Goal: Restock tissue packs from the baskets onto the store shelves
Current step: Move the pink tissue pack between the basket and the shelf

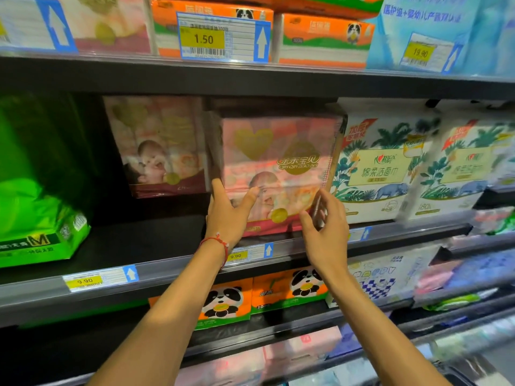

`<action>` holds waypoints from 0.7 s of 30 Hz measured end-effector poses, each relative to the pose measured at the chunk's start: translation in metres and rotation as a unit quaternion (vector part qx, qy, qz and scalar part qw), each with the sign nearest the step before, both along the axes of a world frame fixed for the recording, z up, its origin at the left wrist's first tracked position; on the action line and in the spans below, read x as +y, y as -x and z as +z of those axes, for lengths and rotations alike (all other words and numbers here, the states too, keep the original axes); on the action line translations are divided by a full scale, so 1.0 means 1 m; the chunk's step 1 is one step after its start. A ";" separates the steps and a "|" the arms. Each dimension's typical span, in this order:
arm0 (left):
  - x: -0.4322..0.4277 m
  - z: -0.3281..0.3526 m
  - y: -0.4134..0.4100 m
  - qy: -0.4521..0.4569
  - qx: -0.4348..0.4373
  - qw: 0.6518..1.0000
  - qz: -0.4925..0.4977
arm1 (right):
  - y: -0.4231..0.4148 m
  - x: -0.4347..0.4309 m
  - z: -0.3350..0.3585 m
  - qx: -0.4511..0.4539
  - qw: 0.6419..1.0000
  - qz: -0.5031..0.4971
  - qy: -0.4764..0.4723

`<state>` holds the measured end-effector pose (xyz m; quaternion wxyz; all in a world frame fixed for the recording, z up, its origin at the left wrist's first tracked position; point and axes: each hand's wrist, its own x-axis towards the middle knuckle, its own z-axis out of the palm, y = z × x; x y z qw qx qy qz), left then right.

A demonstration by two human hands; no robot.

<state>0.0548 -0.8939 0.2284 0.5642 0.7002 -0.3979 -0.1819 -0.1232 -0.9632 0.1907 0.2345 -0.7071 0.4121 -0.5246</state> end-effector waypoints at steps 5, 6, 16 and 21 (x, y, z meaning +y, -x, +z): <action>0.026 0.001 0.013 0.063 -0.017 0.994 0.083 | 0.021 0.011 0.009 0.092 0.995 0.013 0.032; 0.034 -0.003 0.015 0.084 -0.054 0.991 0.091 | 0.027 0.015 0.011 0.119 0.992 0.013 0.042; 0.089 -0.032 0.053 -0.016 -0.492 0.869 -0.055 | 0.080 0.074 0.011 0.389 0.900 -0.026 0.197; 0.108 -0.052 0.096 -0.084 -0.581 0.802 -0.108 | 0.142 0.113 -0.017 0.464 0.868 -0.020 0.177</action>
